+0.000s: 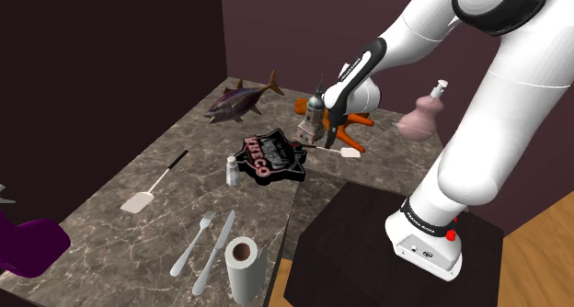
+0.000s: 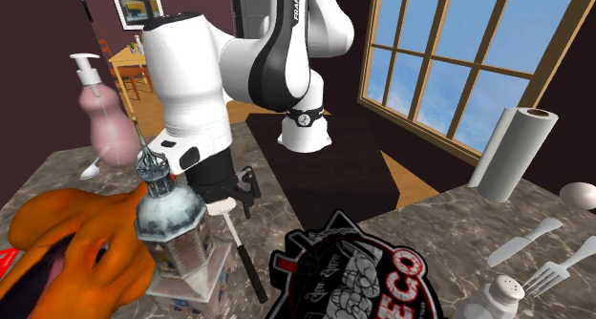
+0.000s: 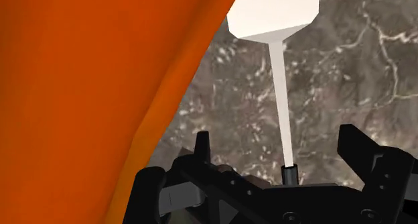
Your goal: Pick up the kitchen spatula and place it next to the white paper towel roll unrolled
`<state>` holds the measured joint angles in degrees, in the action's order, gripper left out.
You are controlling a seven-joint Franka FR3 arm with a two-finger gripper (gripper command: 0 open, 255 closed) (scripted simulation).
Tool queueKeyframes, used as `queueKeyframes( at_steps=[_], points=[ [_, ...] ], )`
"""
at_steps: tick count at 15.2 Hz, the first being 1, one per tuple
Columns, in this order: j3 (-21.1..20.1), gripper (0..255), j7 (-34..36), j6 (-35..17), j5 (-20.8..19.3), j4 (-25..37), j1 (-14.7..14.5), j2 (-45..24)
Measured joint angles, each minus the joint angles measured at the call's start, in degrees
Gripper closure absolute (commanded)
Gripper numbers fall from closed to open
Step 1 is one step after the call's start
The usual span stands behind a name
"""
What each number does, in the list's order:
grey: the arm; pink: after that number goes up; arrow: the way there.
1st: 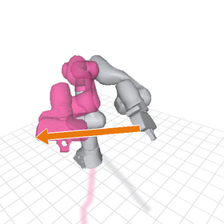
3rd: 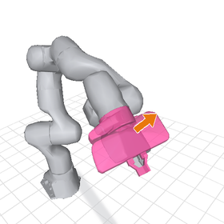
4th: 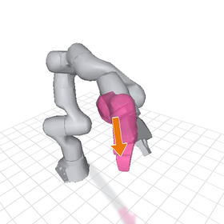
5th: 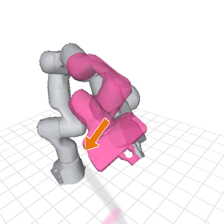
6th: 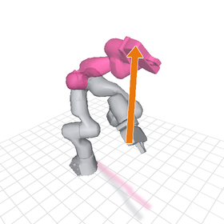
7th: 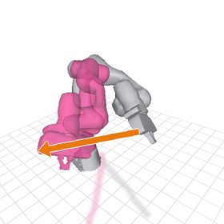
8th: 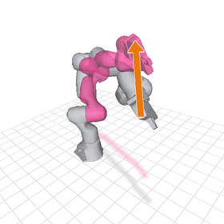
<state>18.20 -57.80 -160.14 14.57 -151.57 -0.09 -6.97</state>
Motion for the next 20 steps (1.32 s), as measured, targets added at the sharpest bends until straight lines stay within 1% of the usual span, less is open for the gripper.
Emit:
queueKeyframes(
  at_steps=[3,9,10,20],
  points=[
    [-1.66,0,-2.7,-2.21,3.69,0.58,0.77,-2.81],
    [-2.32,0,-3.65,-3.03,4.87,1.12,1.18,-3.47],
    [-2.31,255,-3.64,-3.1,4.86,1.0,1.17,-3.42],
    [-2.11,255,-3.35,-2.93,4.61,0.56,1.09,-3.27]
  ],
)
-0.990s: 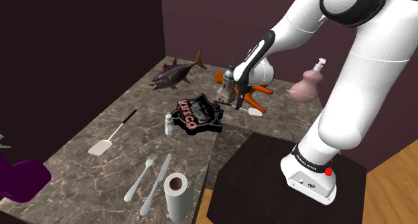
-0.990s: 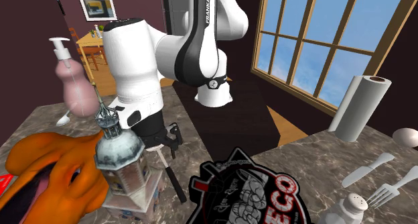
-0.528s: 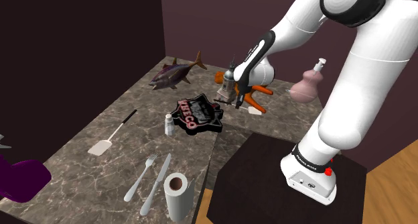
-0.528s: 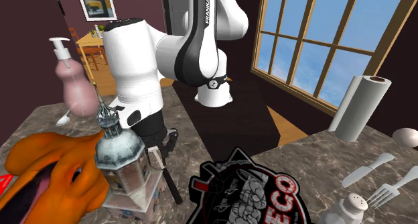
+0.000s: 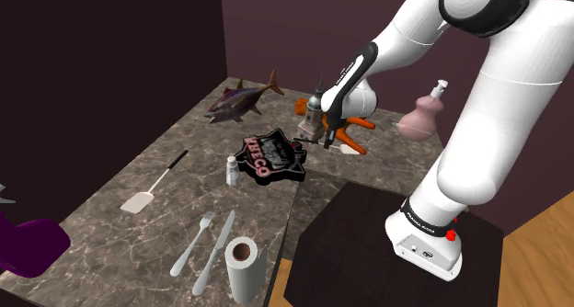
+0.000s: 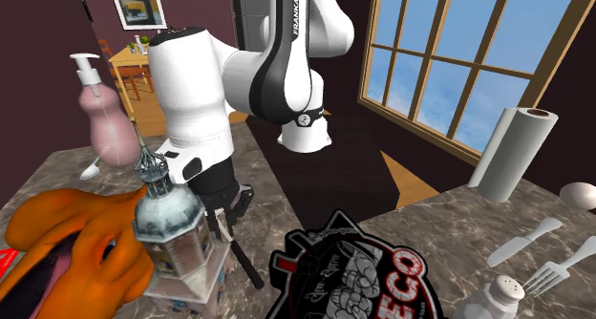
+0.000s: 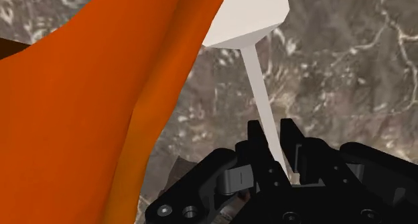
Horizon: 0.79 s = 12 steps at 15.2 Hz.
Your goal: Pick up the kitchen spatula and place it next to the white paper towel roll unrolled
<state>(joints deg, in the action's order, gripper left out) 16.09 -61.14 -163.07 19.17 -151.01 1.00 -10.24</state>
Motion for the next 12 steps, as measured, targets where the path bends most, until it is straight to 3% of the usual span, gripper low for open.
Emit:
queueKeyframes(
  at_steps=[12],
  points=[
    [4.4,255,9.6,8.87,-12.66,-0.69,-1.82,10.15]
  ],
)
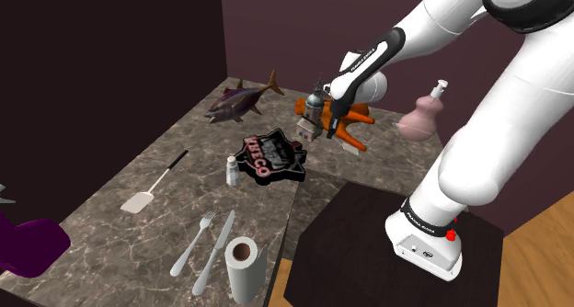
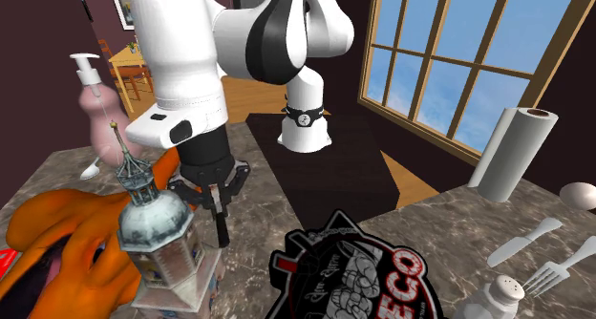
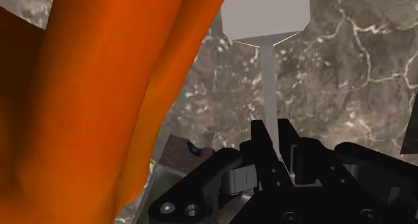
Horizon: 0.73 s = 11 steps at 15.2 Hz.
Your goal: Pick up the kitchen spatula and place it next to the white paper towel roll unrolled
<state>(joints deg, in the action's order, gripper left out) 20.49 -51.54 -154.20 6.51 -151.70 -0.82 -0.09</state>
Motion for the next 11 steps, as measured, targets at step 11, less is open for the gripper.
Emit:
queueKeyframes(
  at_steps=[11],
  points=[
    [-0.33,255,5.38,9.88,-6.9,1.63,1.2,8.95]
  ],
)
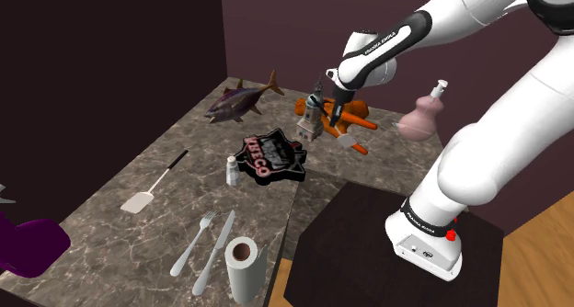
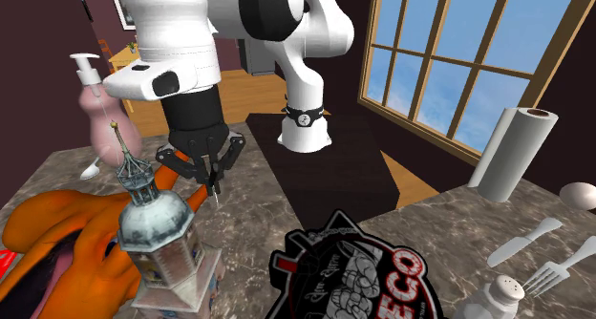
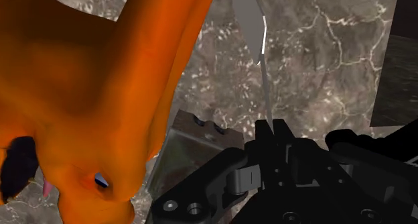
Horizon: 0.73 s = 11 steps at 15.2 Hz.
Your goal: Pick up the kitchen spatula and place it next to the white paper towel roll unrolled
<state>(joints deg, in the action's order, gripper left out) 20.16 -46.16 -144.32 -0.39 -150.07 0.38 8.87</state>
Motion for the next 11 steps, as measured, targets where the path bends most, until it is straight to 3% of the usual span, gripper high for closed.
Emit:
queueKeyframes(
  at_steps=[11],
  points=[
    [-1.27,255,2.64,10.13,-3.06,2.89,1.1,7.55]
  ],
)
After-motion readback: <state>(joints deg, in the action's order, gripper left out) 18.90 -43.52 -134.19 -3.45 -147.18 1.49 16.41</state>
